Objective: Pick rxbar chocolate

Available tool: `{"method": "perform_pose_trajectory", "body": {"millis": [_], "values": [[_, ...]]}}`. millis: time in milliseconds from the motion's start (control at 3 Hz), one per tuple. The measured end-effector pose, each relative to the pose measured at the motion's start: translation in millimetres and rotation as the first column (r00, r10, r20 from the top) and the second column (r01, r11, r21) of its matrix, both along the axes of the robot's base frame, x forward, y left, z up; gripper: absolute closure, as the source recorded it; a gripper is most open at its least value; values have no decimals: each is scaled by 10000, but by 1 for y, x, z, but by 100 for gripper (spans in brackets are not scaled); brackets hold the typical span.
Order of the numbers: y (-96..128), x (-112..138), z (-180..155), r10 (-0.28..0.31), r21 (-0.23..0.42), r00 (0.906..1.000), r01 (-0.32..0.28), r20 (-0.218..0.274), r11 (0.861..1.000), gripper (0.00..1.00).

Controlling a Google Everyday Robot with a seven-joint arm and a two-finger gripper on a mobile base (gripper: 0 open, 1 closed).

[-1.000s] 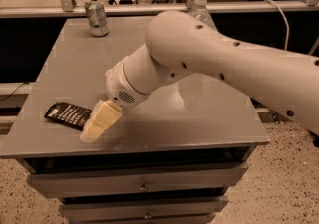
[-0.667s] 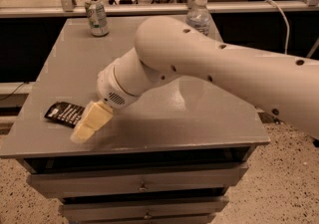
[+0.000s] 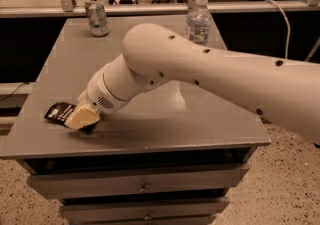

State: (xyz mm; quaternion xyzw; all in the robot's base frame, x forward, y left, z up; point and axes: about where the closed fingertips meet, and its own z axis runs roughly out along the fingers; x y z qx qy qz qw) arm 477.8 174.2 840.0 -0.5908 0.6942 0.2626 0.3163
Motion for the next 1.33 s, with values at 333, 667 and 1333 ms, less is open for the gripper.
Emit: {"method": "perform_pose_trajectory", "body": {"millis": [333,667,1333], "values": [[2,-8,-12,-66,9,9995,66,-304,10000,77],[0,-11,-16,-119,-1,9991,119,-395,9999,99],[0,-11,-14,-121,0,9992,121,-392,9999,100]]}}
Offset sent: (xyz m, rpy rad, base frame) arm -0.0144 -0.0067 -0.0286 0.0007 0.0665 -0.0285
